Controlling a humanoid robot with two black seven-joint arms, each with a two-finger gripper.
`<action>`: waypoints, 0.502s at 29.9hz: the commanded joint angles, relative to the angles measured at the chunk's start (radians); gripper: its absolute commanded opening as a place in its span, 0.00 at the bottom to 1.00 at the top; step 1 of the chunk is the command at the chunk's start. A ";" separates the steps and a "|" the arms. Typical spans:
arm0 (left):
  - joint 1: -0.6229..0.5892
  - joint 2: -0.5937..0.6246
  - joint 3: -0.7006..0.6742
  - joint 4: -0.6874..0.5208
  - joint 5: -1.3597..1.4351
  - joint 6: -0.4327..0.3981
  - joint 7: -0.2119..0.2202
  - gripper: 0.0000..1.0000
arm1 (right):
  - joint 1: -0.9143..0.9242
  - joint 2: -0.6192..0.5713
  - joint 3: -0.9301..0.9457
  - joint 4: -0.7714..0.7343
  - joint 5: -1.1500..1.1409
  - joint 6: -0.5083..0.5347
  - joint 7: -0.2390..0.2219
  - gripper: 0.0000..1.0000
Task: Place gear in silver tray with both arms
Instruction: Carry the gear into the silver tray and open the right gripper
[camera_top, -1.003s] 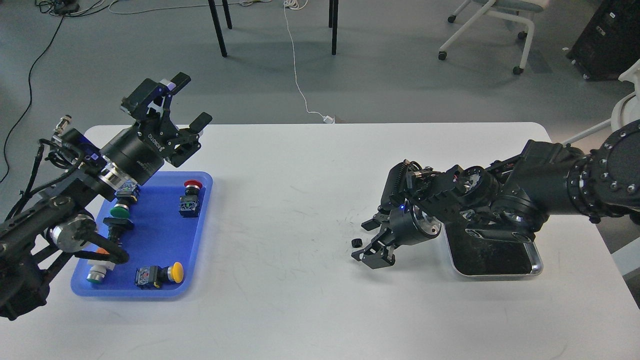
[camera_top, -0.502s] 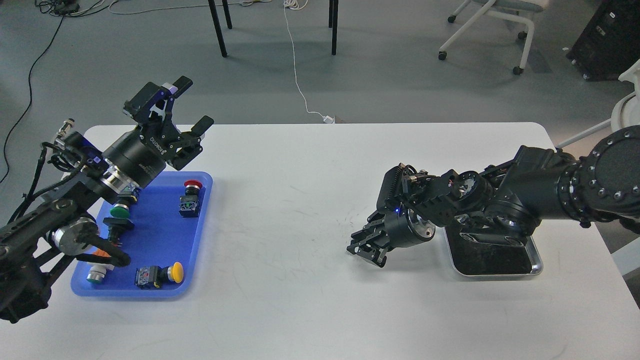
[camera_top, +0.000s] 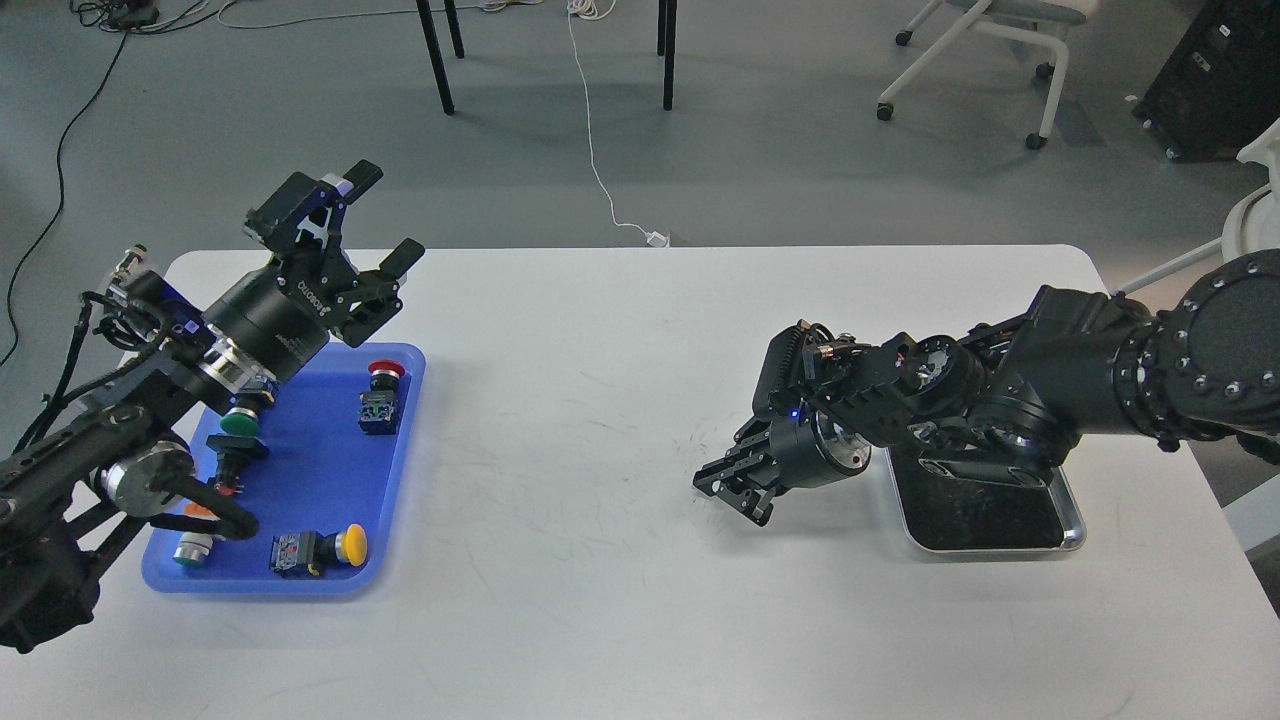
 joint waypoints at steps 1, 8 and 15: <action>0.000 -0.002 0.000 0.000 0.000 0.000 0.000 0.98 | 0.008 -0.010 0.004 0.003 0.007 -0.002 0.000 0.12; 0.000 -0.003 0.000 0.000 0.001 0.000 0.000 0.98 | 0.082 -0.115 0.028 0.018 0.012 0.001 0.000 0.05; 0.000 -0.010 0.000 0.000 0.001 0.000 0.000 0.98 | 0.140 -0.371 0.022 0.127 -0.006 0.005 0.000 0.05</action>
